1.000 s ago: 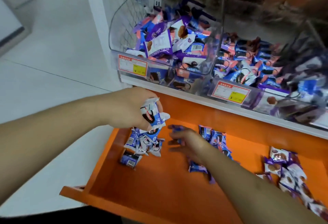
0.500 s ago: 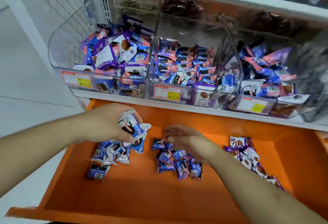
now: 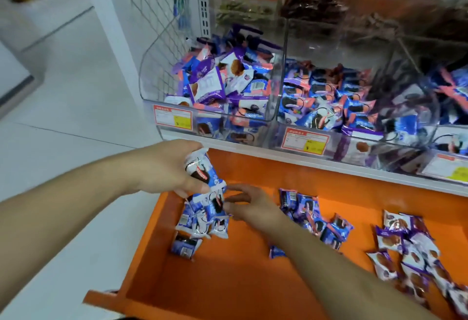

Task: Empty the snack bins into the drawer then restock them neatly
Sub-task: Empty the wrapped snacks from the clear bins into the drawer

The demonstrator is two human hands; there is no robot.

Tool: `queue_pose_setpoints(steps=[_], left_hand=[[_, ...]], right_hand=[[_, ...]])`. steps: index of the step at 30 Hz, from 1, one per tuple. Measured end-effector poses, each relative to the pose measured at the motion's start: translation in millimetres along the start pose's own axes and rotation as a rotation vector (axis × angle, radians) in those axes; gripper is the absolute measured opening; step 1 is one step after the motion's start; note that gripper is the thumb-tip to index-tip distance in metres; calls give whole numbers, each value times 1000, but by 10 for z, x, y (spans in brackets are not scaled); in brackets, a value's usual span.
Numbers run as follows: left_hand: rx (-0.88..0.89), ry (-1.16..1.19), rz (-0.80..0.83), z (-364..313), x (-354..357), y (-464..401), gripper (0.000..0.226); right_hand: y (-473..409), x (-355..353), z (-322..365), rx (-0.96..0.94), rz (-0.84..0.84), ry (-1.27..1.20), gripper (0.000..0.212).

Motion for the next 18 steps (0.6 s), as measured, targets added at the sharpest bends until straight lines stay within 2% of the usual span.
queue_pose_setpoints(steps=[2, 4, 8, 11, 13, 16, 18], left_hand=[[-13, 90, 1, -36, -37, 30, 61], [-8, 120, -16, -84, -19, 26, 56], [14, 98, -39, -276, 71, -13, 59], [16, 71, -43, -343, 37, 16, 59], [-26, 79, -41, -286, 160, 0, 58], [-9, 70, -15, -204, 325, -19, 38], [-82, 183, 38, -133, 269, 62, 54]], right_hand=[[-110, 109, 62, -9, 17, 6, 50], [-93, 164, 177, -51, 81, -176, 44], [192, 164, 422, -140, 219, -454, 53], [303, 138, 388, -193, 199, -458, 47], [334, 174, 388, -232, 181, -431, 34], [365, 298, 498, -198, 65, -325, 7], [316, 332, 403, -125, 7, -264, 9]])
Point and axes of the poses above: each hand's wrist, its own y-axis away from the middle knuckle, its own x-axis out of the palm, z = x × y, the point moved 5 cm from there along -y, towards the middle knuckle, and after that the axes turned 10 degrees about -y, right-handed, at the moved point
